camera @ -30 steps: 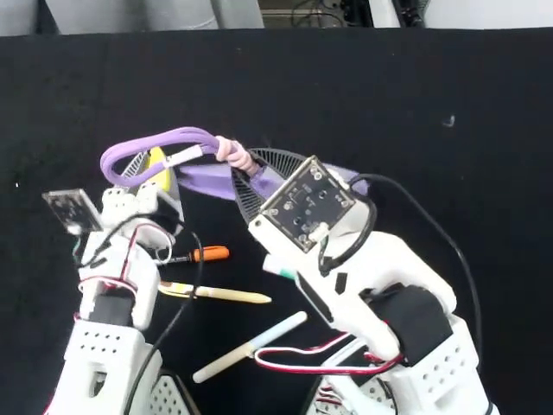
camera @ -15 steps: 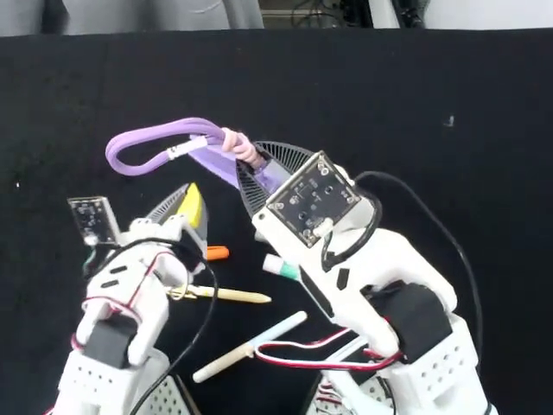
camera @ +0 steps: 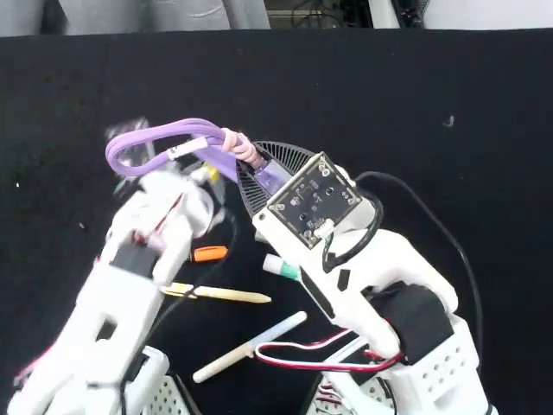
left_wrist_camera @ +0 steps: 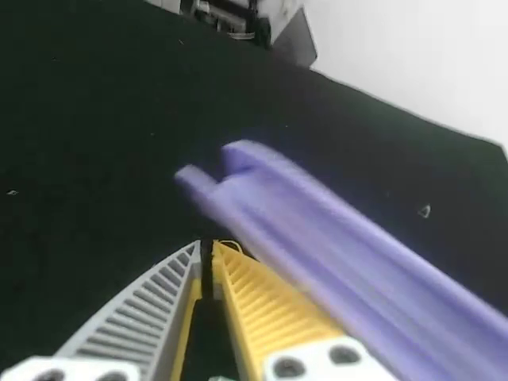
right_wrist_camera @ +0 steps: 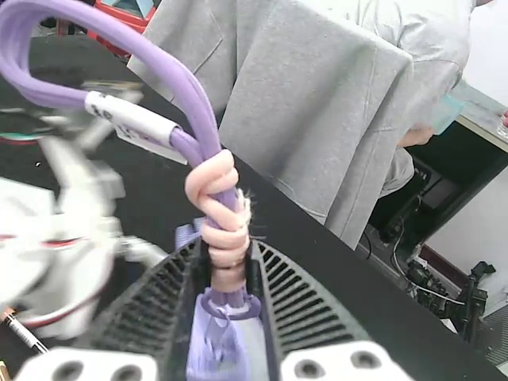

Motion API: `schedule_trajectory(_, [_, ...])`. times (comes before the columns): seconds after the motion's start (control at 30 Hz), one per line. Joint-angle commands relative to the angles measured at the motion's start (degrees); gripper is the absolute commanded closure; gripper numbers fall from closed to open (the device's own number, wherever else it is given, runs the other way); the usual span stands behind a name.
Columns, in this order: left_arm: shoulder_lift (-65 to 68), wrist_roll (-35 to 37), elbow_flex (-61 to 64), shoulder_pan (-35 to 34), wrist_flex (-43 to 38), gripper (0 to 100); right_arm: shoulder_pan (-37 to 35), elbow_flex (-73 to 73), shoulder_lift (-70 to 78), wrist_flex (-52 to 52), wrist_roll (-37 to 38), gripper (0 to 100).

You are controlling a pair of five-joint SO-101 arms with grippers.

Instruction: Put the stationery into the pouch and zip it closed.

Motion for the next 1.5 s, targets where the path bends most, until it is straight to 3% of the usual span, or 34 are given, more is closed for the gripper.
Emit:
schedule_trajectory(0.0, [15.3,0.5,-16.3,1.2,-2.3,97,0.7,-2.0,-1.2,0.3,-0.5,98.7])
schedule_trajectory(0.23, [35.6,0.3,-23.0,2.1,-24.4,97,0.7,-1.8,-1.2,0.4,-0.5,98.7])
schedule_trajectory(0.4, [42.6,0.3,-25.6,6.3,-43.4,97,0.7,-2.0,-1.2,1.1,-0.5,98.7])
schedule_trajectory(0.5, [46.2,0.3,-29.1,7.7,-50.0,97,0.7,-2.1,-1.2,0.9,-0.5,98.7])
schedule_trajectory(0.7, [56.2,0.5,-36.6,4.2,-48.3,97,0.7,-2.3,-1.2,-1.2,-0.5,98.7])
schedule_trajectory(1.03, [56.8,0.7,-29.4,-5.8,-48.2,97,1.0,5.9,-0.7,-17.6,-0.5,98.7])
schedule_trajectory(1.37, [53.9,0.7,-28.4,0.2,-47.7,97,1.1,4.3,-0.7,-21.2,-6.2,98.7])
schedule_trajectory(1.47, [49.5,0.7,-25.2,2.9,-48.1,97,4.0,4.4,-1.0,-21.1,-8.5,98.7])
